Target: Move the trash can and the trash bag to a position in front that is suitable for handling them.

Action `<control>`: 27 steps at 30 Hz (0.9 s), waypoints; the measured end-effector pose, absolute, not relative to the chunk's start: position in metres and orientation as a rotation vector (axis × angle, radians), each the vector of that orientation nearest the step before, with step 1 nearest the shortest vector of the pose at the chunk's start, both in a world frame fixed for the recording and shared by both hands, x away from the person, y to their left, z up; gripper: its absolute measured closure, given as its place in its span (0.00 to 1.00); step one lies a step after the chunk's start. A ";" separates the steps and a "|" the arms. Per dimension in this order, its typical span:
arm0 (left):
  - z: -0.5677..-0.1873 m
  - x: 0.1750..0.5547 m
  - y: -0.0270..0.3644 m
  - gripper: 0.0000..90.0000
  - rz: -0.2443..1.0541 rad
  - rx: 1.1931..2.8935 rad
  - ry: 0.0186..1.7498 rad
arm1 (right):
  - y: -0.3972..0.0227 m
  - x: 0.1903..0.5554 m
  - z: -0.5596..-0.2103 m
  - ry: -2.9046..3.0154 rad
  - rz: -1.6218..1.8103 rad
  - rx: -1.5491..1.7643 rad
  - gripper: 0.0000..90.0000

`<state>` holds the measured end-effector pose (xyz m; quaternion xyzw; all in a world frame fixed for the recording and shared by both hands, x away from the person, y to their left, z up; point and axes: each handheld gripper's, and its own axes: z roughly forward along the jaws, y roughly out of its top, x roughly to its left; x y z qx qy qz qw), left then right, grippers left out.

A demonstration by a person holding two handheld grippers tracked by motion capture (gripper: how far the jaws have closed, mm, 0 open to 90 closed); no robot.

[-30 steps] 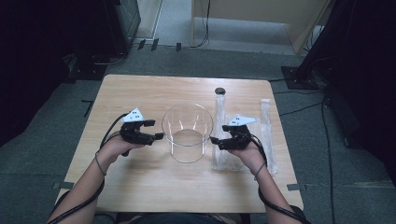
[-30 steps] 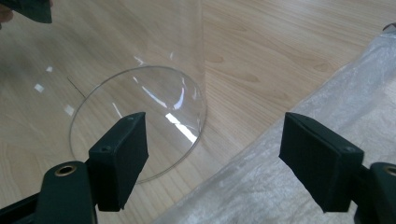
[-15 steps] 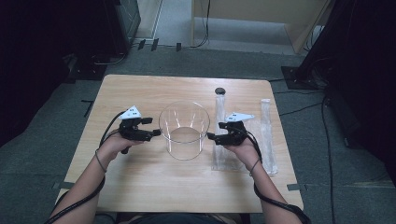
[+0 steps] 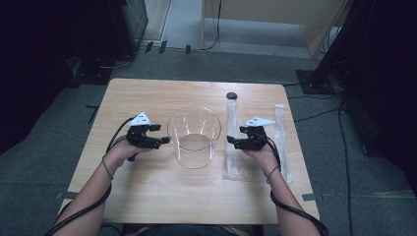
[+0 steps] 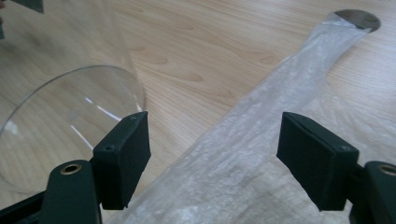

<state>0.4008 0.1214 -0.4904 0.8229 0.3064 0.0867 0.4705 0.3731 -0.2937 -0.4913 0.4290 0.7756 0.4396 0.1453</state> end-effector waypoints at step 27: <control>-0.504 0.402 0.125 0.28 0.262 2.077 0.770 | -0.342 0.389 -0.499 2.139 1.158 1.395 0.28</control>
